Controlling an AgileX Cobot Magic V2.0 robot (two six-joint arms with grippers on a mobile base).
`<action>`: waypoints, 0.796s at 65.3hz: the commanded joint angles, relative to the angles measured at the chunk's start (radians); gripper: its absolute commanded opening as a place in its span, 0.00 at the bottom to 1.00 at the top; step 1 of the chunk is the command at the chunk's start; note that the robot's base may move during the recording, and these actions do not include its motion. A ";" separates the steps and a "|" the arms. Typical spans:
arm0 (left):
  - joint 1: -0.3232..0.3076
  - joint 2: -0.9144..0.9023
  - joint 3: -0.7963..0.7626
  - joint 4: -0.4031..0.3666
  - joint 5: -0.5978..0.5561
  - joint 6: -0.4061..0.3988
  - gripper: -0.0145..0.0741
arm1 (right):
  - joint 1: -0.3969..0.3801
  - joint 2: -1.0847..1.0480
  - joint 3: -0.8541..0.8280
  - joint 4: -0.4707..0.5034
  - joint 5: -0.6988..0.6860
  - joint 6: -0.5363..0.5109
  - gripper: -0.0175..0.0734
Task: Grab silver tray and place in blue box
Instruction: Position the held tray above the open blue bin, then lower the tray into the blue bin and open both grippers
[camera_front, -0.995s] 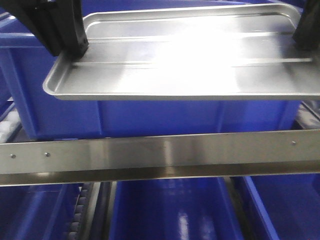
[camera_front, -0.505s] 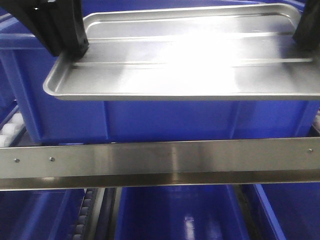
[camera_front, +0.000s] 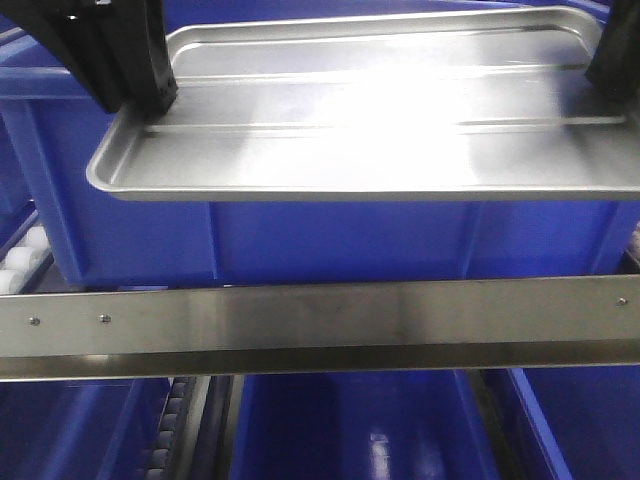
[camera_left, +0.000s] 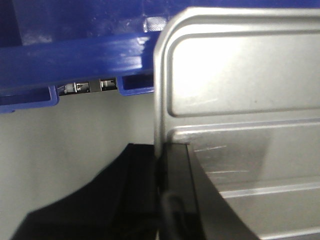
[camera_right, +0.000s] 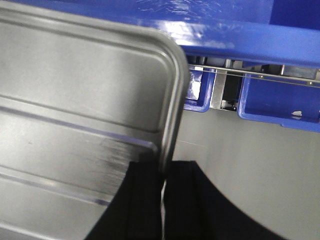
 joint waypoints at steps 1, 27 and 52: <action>0.000 -0.036 -0.028 0.081 0.043 0.008 0.05 | -0.009 -0.026 -0.028 -0.094 0.032 -0.020 0.25; 0.000 -0.036 -0.028 0.081 0.027 0.008 0.05 | -0.009 -0.026 -0.028 -0.094 0.031 -0.020 0.25; 0.000 -0.036 -0.083 0.143 0.024 0.010 0.05 | -0.009 -0.026 -0.072 -0.094 0.052 -0.020 0.25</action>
